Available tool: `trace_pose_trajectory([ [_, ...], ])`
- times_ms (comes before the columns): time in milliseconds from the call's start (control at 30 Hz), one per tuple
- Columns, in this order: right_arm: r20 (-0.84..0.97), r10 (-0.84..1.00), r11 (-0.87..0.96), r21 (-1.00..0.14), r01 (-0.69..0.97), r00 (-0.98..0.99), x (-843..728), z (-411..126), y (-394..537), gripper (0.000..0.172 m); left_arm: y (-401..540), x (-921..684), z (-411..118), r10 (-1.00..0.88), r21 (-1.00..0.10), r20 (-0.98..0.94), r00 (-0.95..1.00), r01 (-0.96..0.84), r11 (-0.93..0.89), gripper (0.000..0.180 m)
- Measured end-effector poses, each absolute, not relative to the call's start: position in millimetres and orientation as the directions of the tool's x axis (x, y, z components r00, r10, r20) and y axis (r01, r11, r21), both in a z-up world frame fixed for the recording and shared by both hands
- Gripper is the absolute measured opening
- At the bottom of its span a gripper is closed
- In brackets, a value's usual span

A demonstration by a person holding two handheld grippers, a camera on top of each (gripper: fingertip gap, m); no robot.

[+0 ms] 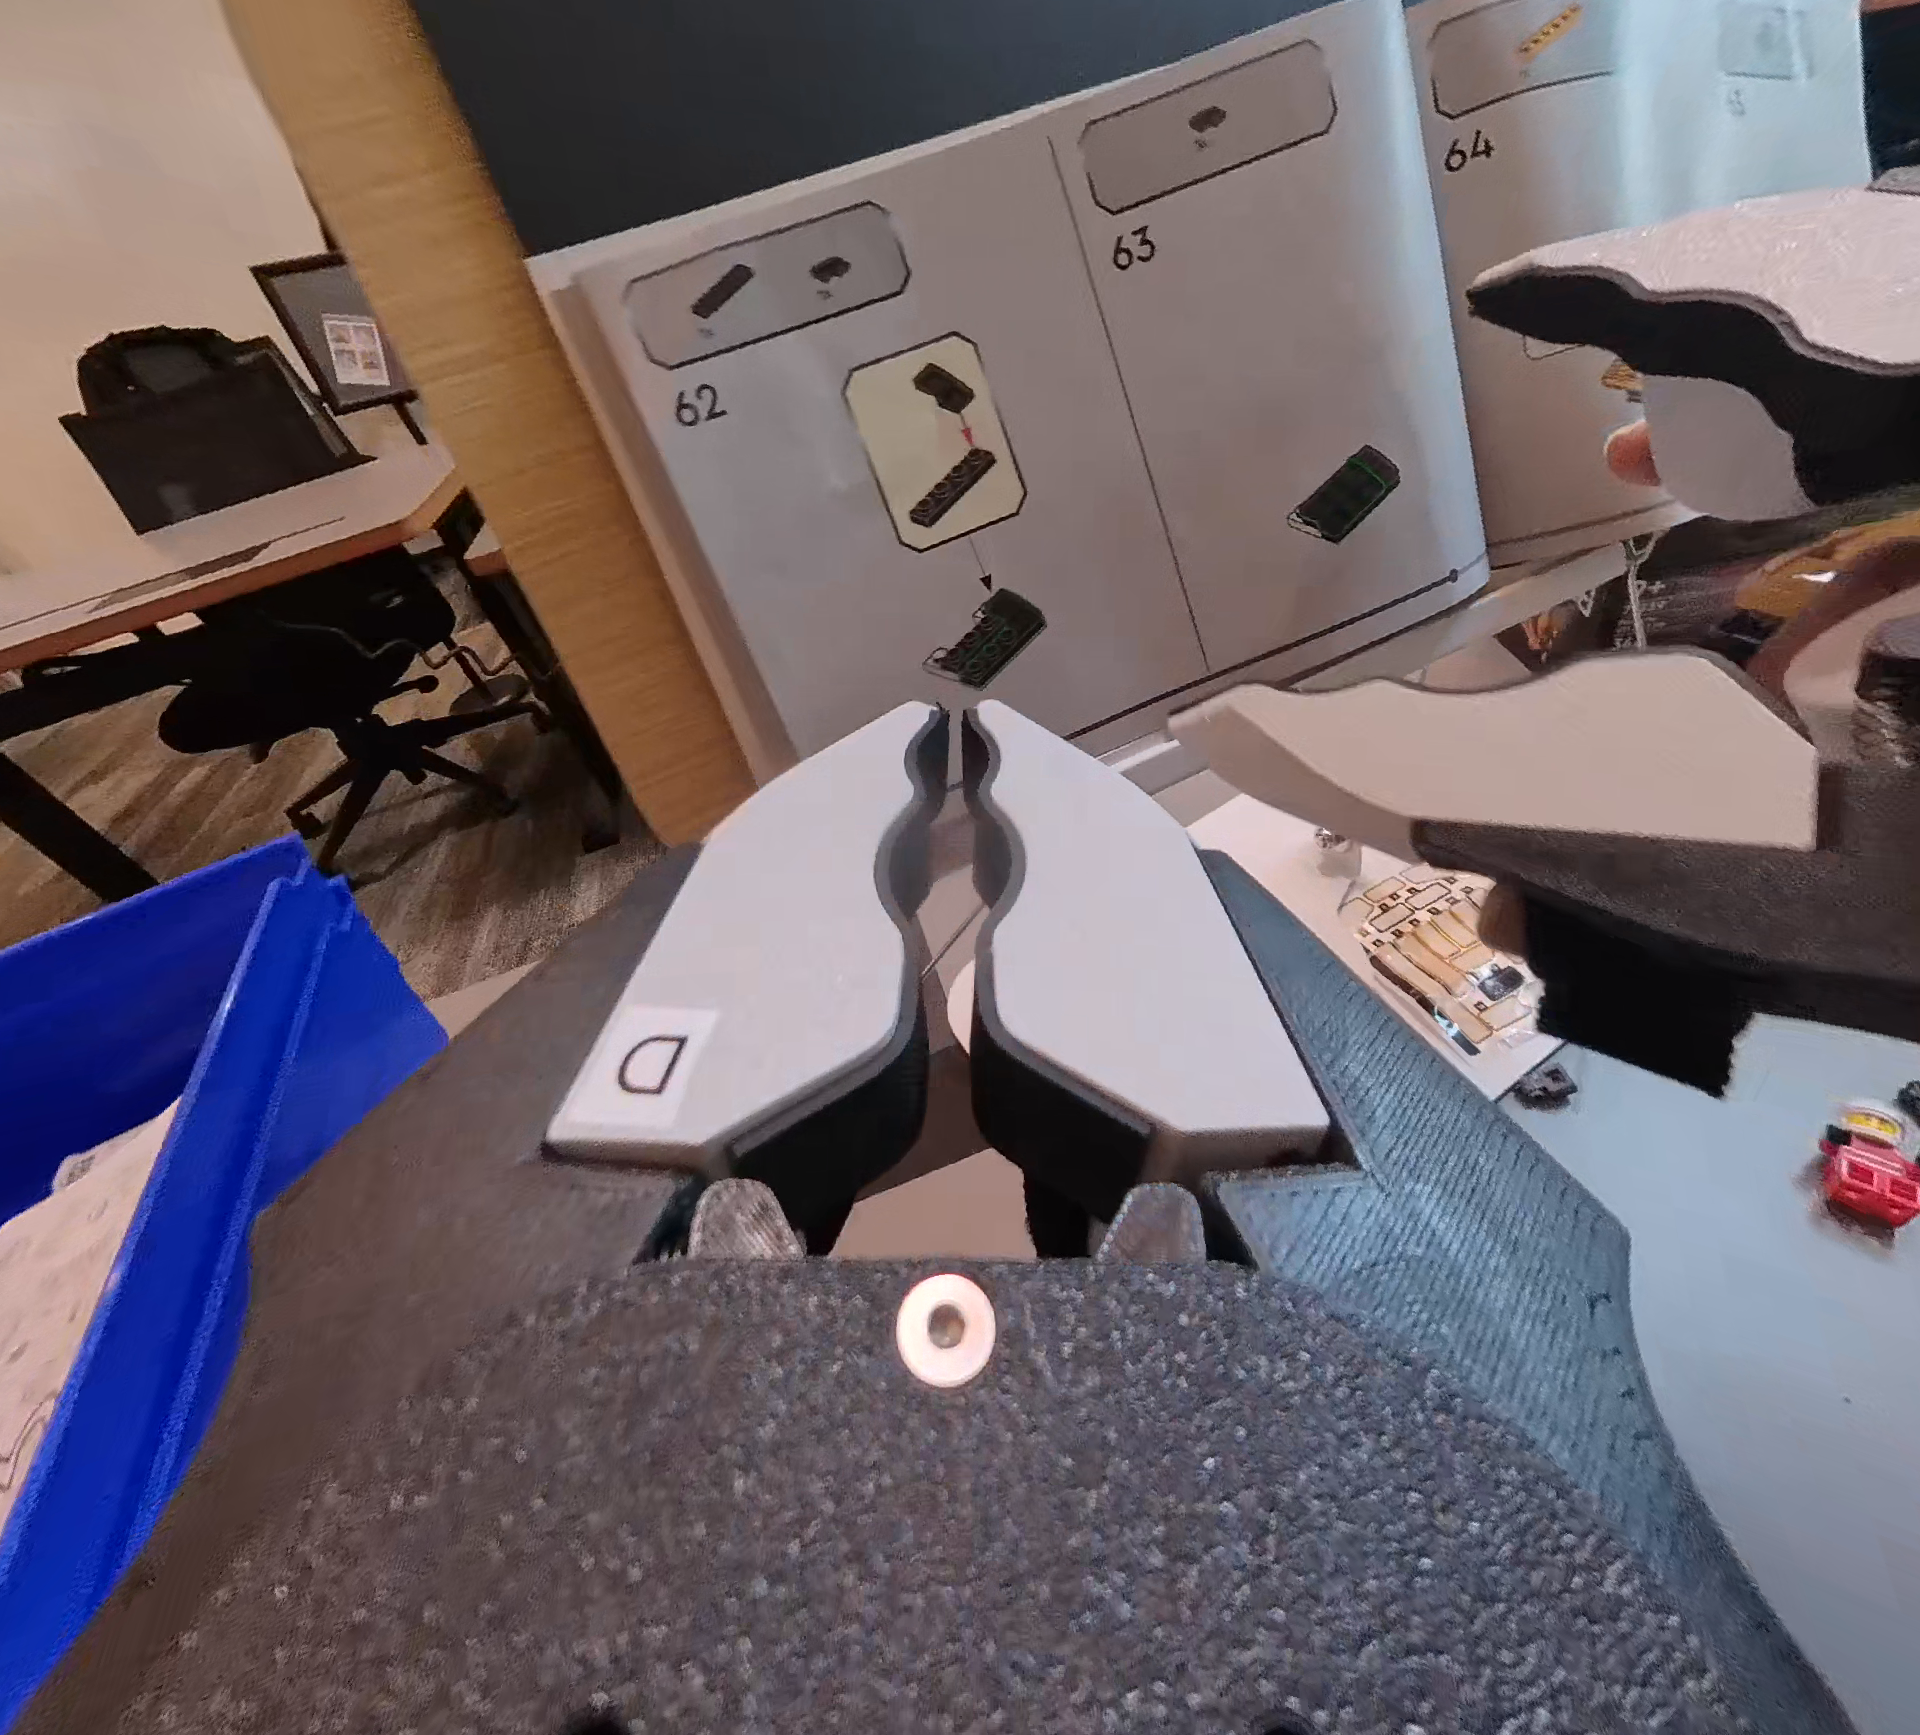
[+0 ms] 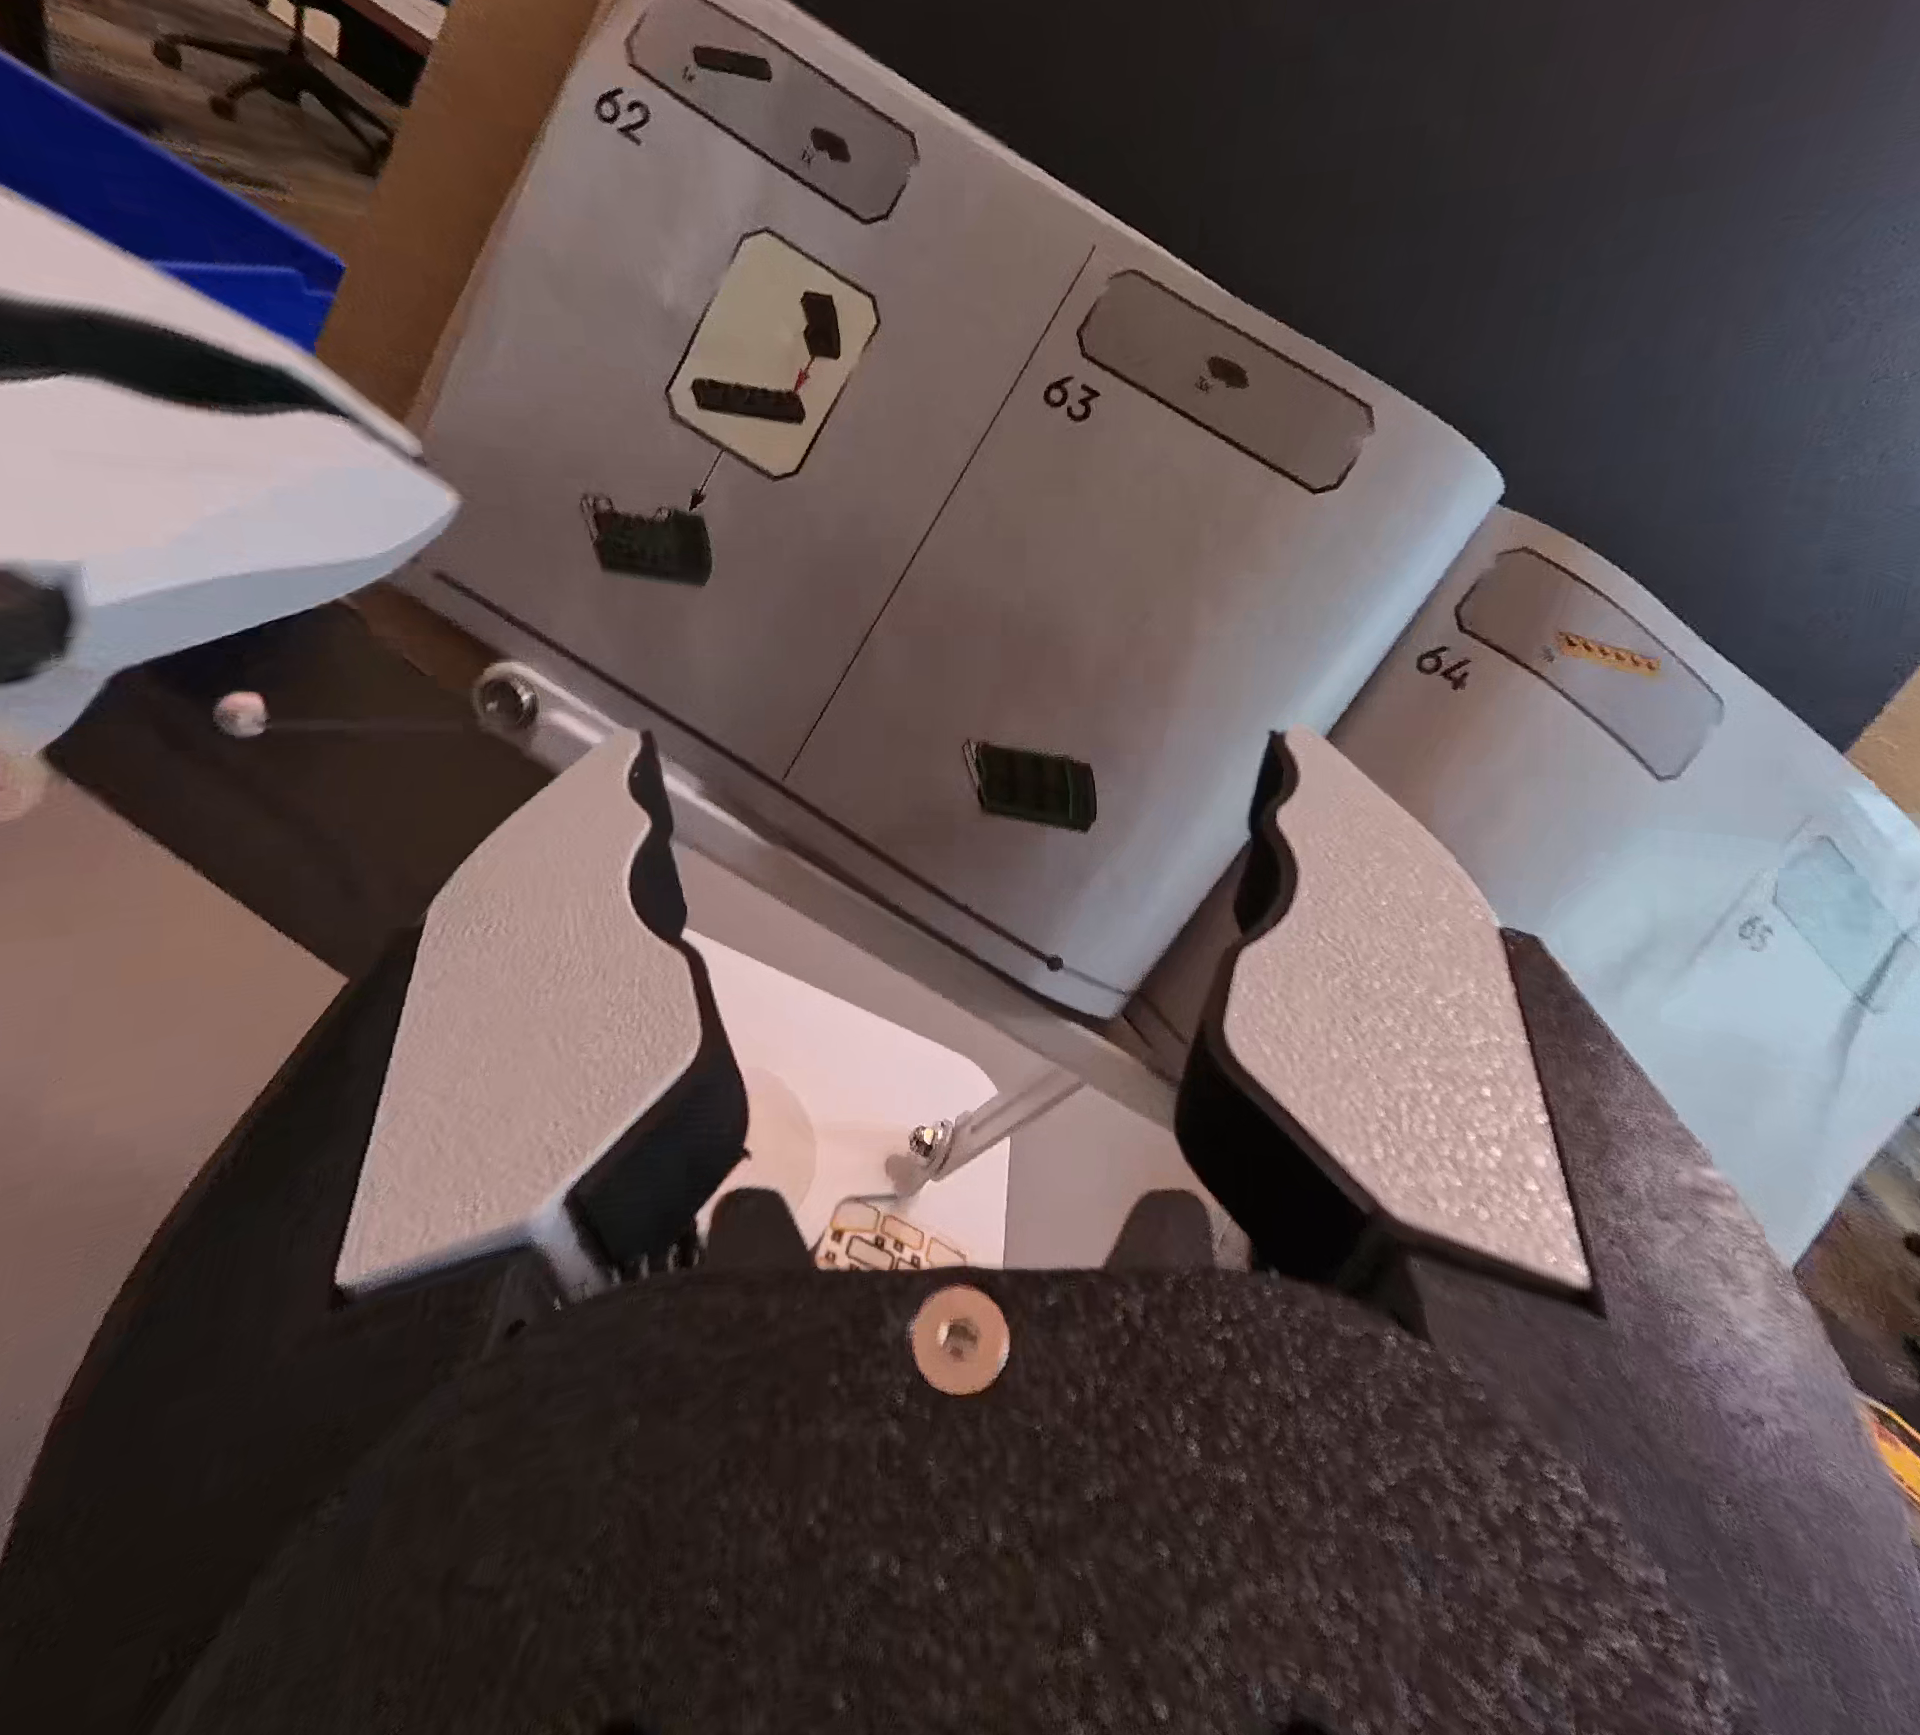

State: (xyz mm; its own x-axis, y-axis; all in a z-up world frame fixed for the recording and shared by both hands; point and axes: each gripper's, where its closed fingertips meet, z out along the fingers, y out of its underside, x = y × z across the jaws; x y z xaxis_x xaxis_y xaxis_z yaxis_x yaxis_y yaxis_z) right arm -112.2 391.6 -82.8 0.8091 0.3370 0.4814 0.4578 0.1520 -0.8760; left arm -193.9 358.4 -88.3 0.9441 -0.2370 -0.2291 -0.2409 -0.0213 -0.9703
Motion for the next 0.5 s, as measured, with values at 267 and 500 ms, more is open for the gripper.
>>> trace_pose_trajectory([
  [267, 0.478, 0.272, 0.103, -0.878, 0.468, 0.835, -105, -80, 419, 0.107, 355, -211, -93, -0.209, -0.978, -0.196, 0.958, -0.207, -0.033, 0.002],
  [500, 0.515, 0.215, 0.124, -0.857, 0.500, 0.829, -91, -78, 425, 0.090, 358, -209, -100, -0.222, -0.976, -0.199, 0.955, -0.214, -0.044, 0.004],
])
